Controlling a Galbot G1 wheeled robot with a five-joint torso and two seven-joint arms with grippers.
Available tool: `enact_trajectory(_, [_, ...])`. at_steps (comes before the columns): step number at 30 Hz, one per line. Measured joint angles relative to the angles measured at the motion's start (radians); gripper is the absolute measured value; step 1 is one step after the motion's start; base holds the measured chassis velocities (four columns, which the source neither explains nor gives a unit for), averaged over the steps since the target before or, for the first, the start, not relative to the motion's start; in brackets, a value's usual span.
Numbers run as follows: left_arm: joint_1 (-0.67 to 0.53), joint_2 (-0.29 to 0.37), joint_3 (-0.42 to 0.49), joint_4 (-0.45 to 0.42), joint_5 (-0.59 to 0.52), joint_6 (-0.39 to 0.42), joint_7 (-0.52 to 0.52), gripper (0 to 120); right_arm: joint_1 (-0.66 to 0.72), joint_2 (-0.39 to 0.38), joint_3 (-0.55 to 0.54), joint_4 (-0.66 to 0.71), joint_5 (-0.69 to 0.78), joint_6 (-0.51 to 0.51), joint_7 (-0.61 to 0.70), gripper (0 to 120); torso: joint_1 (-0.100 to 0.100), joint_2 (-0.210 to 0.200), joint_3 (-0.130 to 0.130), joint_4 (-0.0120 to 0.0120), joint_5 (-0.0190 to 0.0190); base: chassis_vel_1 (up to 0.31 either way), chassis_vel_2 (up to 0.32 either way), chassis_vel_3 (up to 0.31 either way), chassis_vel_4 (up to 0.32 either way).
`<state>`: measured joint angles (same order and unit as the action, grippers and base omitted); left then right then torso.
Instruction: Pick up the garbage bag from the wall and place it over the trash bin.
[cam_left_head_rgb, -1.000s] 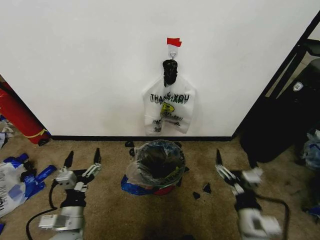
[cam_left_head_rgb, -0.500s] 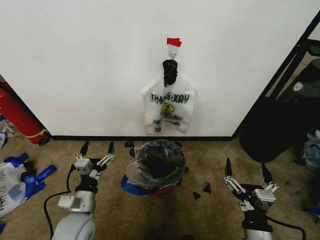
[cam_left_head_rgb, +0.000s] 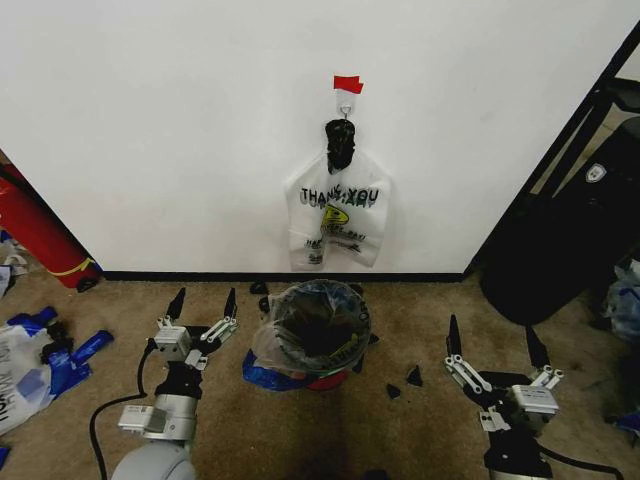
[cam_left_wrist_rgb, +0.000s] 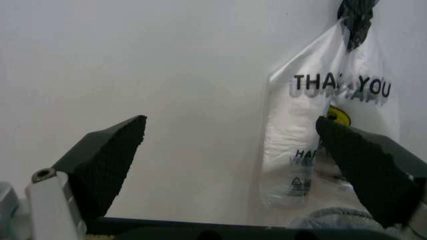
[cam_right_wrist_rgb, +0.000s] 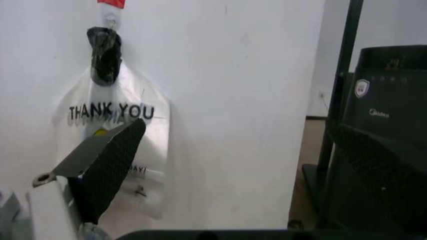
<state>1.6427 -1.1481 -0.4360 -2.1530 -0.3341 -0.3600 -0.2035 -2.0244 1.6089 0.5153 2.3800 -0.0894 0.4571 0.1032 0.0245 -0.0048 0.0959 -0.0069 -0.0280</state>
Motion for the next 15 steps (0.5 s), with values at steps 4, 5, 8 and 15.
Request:
enact_trajectory(4, [0.025, -0.013, -0.004, -0.012, 0.024, -0.020, 0.005, 100, -0.013, 0.000, -0.005, 0.006, 0.000, 0.008, 0.001, 100, 0.000, 0.000, 0.000, 0.0000, 0.0000, 0.000, 0.000, 0.000, 0.000])
enact_trajectory(5, [0.026, -0.015, -0.004, -0.012, 0.030, -0.023, 0.006, 100, -0.009, 0.000, -0.005, 0.007, 0.002, 0.007, 0.001, 100, 0.000, 0.000, 0.000, 0.0000, 0.0000, 0.000, 0.000, 0.000, 0.000])
enact_trajectory(8, [0.026, -0.021, -0.001, -0.011, 0.047, -0.027, 0.009, 100, 0.005, 0.000, -0.005, 0.007, 0.010, -0.004, 0.001, 100, 0.000, 0.000, 0.000, 0.0000, 0.0001, 0.000, 0.000, 0.000, 0.000])
enact_trajectory(15, [0.033, -0.046, -0.003, -0.019, 0.073, -0.024, 0.011, 100, 0.010, -0.001, 0.004, 0.008, 0.038, -0.014, 0.001, 100, 0.000, 0.000, 0.000, -0.0001, 0.0001, 0.000, 0.000, 0.000, 0.000])
